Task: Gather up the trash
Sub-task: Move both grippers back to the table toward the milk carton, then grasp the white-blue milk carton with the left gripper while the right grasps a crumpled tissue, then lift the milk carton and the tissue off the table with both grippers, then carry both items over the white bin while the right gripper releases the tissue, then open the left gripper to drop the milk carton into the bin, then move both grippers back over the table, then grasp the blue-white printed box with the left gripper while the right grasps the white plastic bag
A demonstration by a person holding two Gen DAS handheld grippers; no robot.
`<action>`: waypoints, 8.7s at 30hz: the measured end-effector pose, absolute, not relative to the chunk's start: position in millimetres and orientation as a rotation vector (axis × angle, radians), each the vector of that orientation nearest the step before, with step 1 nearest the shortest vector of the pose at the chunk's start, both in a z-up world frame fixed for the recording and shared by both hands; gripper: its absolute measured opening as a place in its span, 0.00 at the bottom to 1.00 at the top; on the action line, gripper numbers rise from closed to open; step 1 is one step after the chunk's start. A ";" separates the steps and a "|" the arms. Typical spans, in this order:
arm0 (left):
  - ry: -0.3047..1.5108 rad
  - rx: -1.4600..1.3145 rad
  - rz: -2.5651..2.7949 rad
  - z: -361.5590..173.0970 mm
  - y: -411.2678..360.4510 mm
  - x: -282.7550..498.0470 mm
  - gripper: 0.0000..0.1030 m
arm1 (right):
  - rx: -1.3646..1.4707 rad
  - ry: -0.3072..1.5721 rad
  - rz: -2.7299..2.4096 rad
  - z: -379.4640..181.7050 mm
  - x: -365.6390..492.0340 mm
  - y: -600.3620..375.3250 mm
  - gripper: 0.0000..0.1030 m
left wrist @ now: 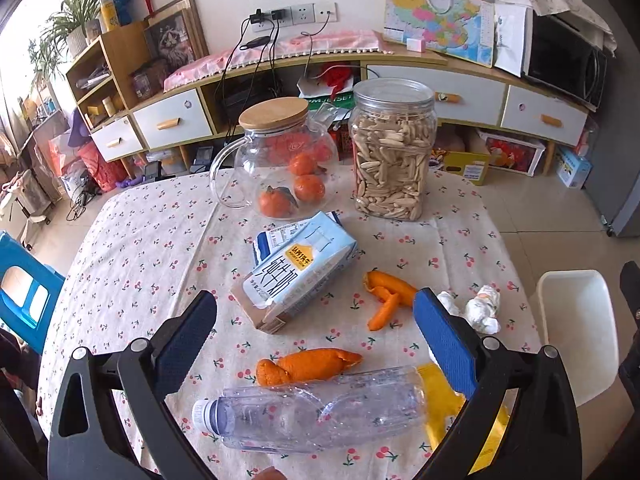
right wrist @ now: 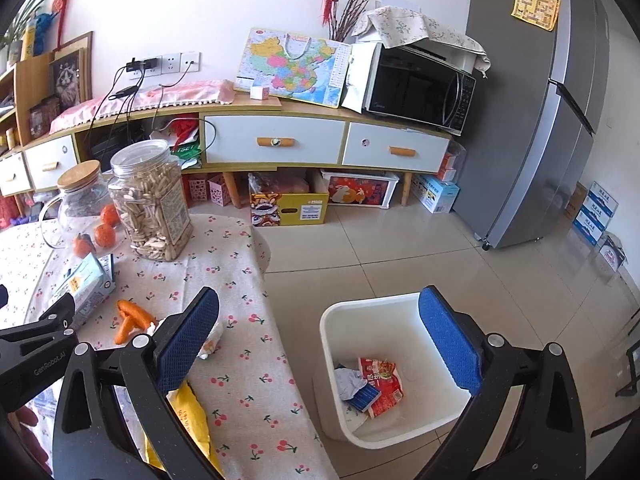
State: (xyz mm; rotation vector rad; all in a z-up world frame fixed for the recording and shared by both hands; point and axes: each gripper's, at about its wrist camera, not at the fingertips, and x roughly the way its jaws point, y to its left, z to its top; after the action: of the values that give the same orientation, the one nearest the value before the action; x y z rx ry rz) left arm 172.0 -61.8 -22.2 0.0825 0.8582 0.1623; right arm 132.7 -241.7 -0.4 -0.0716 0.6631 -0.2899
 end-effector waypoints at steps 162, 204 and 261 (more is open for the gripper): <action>0.883 -0.026 -0.450 -16.1 -358.2 164.7 0.68 | 0.323 0.554 -0.797 17.6 39.4 -525.7 0.93; 0.667 -0.058 0.031 27.1 -137.6 111.1 0.91 | -0.007 0.468 -0.398 28.7 80.3 -307.8 0.93; 1.113 0.044 -0.264 -64.0 16.8 224.5 0.55 | 0.226 1.090 0.000 -99.6 217.5 -240.5 0.93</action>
State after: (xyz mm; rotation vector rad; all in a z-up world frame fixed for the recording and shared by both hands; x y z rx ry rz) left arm 224.5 16.8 -64.0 0.0443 1.1128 -0.2644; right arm 217.5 -240.5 -99.6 0.2264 1.0900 -0.0004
